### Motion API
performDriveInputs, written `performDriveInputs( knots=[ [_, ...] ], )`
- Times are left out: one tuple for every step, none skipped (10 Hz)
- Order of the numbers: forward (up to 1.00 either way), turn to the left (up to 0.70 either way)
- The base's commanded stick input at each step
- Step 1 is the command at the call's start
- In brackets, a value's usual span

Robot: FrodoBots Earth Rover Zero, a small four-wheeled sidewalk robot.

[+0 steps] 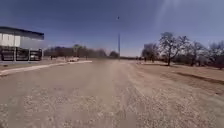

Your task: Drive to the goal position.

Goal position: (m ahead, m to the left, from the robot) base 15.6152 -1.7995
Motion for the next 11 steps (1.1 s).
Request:
performDriveInputs(
  knots=[
    [1.00, 0.00],
    [1.00, 0.00],
    [1.00, 0.00],
    [1.00, 0.00],
    [1.00, 0.00],
    [1.00, 0.00],
    [1.00, 0.00],
    [1.00, 0.00],
    [1.00, 0.00],
    [1.00, 0.00],
    [1.00, -0.27]
  ],
)
